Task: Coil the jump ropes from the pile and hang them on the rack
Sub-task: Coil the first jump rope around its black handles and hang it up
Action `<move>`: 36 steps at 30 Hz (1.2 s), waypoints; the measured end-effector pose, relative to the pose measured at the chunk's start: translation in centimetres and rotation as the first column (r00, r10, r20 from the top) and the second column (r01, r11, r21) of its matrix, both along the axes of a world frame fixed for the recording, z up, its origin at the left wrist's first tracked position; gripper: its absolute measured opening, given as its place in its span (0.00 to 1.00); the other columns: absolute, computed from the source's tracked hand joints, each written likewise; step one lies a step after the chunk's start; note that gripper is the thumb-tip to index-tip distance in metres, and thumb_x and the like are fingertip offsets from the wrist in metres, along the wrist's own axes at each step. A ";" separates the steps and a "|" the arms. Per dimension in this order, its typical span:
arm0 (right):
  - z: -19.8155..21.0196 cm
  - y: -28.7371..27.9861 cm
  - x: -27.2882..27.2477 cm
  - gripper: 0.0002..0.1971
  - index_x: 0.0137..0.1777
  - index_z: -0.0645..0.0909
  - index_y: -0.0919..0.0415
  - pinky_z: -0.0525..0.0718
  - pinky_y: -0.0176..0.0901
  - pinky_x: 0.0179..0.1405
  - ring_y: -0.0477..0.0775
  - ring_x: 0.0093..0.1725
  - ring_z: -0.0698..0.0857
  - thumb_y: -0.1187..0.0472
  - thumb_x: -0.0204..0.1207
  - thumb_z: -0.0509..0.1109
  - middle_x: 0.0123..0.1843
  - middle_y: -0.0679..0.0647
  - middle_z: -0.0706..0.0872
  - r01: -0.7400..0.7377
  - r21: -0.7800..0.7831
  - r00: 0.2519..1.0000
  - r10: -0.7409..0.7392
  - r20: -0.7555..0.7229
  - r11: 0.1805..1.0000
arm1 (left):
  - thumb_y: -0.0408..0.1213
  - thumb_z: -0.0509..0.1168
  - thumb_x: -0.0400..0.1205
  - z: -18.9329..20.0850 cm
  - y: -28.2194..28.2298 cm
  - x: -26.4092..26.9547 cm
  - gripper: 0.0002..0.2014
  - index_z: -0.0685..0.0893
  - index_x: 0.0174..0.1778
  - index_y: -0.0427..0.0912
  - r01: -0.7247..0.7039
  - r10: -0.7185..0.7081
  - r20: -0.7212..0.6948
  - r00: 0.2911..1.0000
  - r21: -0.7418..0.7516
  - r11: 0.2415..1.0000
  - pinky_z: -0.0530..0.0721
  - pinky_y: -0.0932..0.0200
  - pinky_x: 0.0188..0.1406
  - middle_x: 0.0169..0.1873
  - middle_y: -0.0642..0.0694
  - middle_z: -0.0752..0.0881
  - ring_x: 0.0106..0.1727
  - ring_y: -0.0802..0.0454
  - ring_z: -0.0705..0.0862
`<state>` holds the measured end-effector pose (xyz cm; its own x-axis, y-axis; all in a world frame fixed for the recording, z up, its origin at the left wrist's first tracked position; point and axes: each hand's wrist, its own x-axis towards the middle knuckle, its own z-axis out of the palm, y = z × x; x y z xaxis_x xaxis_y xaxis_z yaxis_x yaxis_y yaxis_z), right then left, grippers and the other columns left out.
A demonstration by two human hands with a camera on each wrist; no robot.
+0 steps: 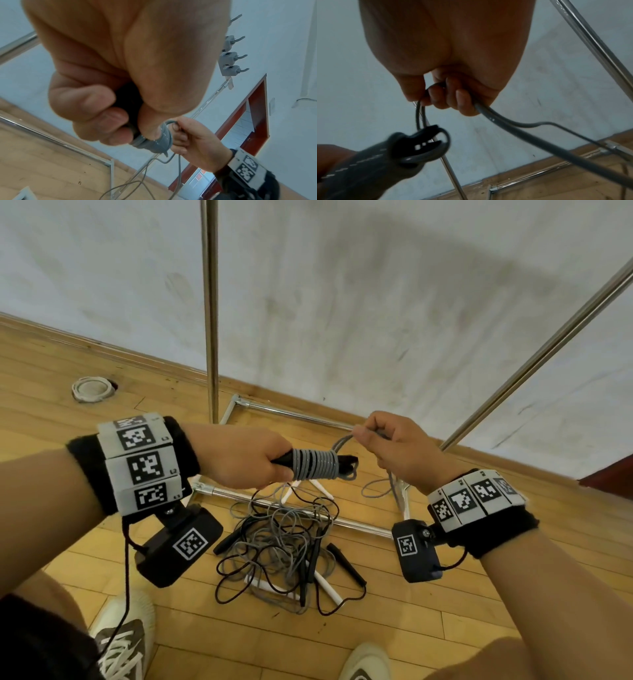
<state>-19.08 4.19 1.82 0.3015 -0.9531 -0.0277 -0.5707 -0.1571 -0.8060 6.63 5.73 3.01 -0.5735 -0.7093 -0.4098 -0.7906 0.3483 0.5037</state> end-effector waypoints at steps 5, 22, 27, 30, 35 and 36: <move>1.2 0.7 1.0 0.08 0.45 0.80 0.63 0.70 0.41 0.24 0.47 0.23 0.70 0.67 0.85 0.62 0.27 0.49 0.77 -0.020 0.114 0.973 -0.007 0.231 0.993 | 0.45 0.59 0.88 0.2 -1.3 0.2 0.08 0.77 0.45 0.49 -0.148 0.141 -0.065 0.988 -0.107 0.983 0.80 0.58 0.34 0.35 0.48 0.85 0.32 0.54 0.81; 0.5 1.9 1.8 0.11 0.46 0.90 0.42 0.80 0.45 0.34 0.53 0.27 0.78 0.57 0.83 0.67 0.43 0.56 0.91 -0.180 0.046 0.974 0.172 0.150 0.983 | 0.40 0.61 0.87 2.7 -0.8 2.2 0.06 0.81 0.48 0.46 -0.174 0.182 -0.423 0.887 0.059 0.983 0.77 0.61 0.25 0.27 0.51 0.81 0.25 0.56 0.76; 0.3 1.8 2.2 0.16 0.53 0.87 0.47 0.89 0.46 0.47 0.51 0.40 0.88 0.71 0.83 0.65 0.46 0.53 0.90 -0.274 0.017 0.959 0.272 0.086 0.962 | 0.35 0.59 0.88 3.6 0.4 2.2 0.18 0.83 0.41 0.65 -0.015 0.071 -0.448 0.891 0.127 0.992 0.76 0.61 0.23 0.27 0.49 0.80 0.23 0.56 0.75; 0.2 1.7 2.2 0.06 0.48 0.87 0.58 0.89 0.48 0.39 0.53 0.35 0.89 0.57 0.82 0.70 0.39 0.56 0.90 -0.224 0.054 0.975 0.223 0.017 0.973 | 0.36 0.59 0.88 3.9 0.8 2.1 0.08 0.80 0.45 0.49 0.033 0.039 -0.416 0.908 0.165 0.986 0.76 0.56 0.26 0.27 0.50 0.80 0.23 0.57 0.75; -0.1 1.4 1.2 0.14 0.33 0.79 0.49 0.82 0.47 0.35 0.56 0.32 0.84 0.64 0.79 0.71 0.32 0.53 0.85 -0.287 0.009 0.920 0.278 -0.278 0.958 | 0.37 0.59 0.89 3.9 1.2 1.8 0.16 0.79 0.37 0.60 0.124 -0.044 -0.347 0.937 0.211 0.970 0.76 0.59 0.26 0.25 0.53 0.79 0.24 0.58 0.75; 0.0 1.2 1.0 0.17 0.32 0.77 0.47 0.82 0.46 0.35 0.54 0.33 0.84 0.68 0.78 0.71 0.32 0.50 0.83 -0.295 -0.008 0.897 0.274 -0.347 0.956 | 0.37 0.60 0.89 3.7 1.2 1.7 0.12 0.79 0.40 0.55 0.121 -0.048 -0.321 0.946 0.213 0.970 0.76 0.59 0.26 0.25 0.54 0.80 0.24 0.58 0.75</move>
<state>-18.06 5.35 1.78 0.5423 -0.8312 -0.1227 -0.7308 -0.3946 -0.5570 8.36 6.97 6.76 -0.7518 -0.5619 -0.3452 -0.5540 0.2542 0.7928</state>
